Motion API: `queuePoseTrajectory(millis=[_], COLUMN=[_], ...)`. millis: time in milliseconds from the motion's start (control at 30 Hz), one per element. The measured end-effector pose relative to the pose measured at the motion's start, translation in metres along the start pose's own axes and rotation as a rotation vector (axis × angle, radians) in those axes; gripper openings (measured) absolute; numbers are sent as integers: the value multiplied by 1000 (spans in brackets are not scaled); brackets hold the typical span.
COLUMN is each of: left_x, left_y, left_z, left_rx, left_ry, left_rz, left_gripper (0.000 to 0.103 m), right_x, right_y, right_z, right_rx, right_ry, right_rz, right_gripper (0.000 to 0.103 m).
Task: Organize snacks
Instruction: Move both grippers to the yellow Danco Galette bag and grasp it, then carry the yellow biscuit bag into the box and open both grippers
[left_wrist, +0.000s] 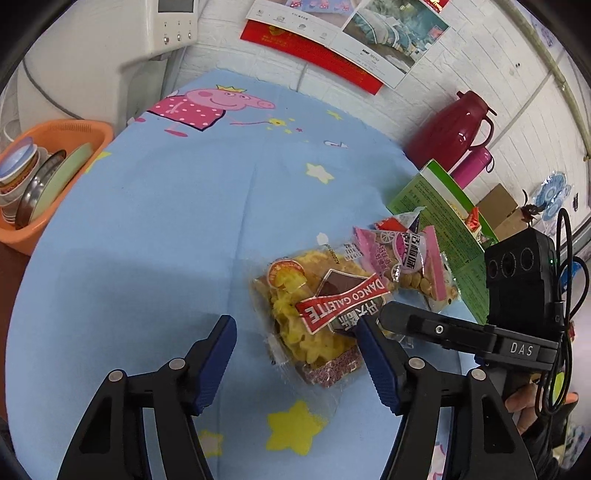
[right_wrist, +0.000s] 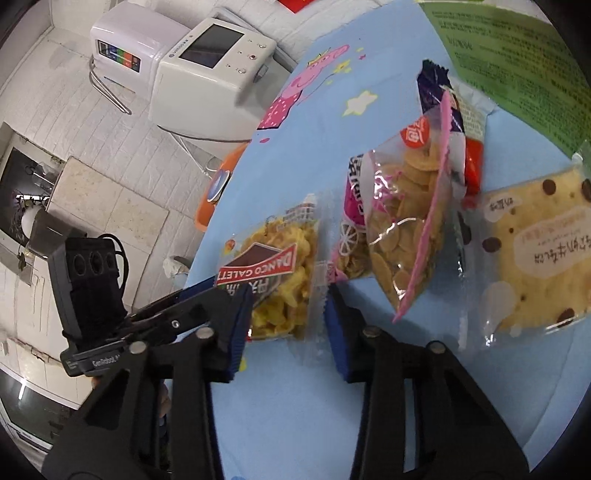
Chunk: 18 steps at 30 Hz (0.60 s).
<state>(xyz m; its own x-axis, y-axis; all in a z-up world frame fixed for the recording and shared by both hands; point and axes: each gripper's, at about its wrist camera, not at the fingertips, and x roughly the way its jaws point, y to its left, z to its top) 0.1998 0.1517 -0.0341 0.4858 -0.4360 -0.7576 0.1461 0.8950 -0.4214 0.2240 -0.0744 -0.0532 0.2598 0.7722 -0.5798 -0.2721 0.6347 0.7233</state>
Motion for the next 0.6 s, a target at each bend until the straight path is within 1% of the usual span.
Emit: queuePoseTrajectory(millis=[33, 67, 133, 200, 267, 400, 500, 600], left_x=[1, 2, 3, 0, -5, -21, -38, -51], left_y=[0, -1, -2, -5, -9, -25, -45, -71], left_z=[0, 0, 0, -3, -8, -16, -14, -7], left_rx=[4, 14, -2, 4, 9, 38, 68, 110], left_ry=[-14, -10, 1, -2, -9, -28, -61, -104], left_rz=[1, 1, -25, -12, -1, 9, -1, -20], left_gripper=[63, 59, 54, 53, 48, 47, 47, 47], right_x=[3, 4, 3, 0, -5, -19, -42, -71], right_y=[-1, 0, 2, 4, 7, 20, 29, 39], right_z=[-1, -2, -6, -11, -17, -28, -32, -30], right_rx=[8, 8, 4, 7, 5, -29, -48, -77], right_ry=[6, 11, 11, 11, 7, -19, -67, -134], right_rz=[8, 20, 19, 23, 16, 1, 13, 13], right_gripper=[29, 27, 26, 25, 23, 23, 23, 23])
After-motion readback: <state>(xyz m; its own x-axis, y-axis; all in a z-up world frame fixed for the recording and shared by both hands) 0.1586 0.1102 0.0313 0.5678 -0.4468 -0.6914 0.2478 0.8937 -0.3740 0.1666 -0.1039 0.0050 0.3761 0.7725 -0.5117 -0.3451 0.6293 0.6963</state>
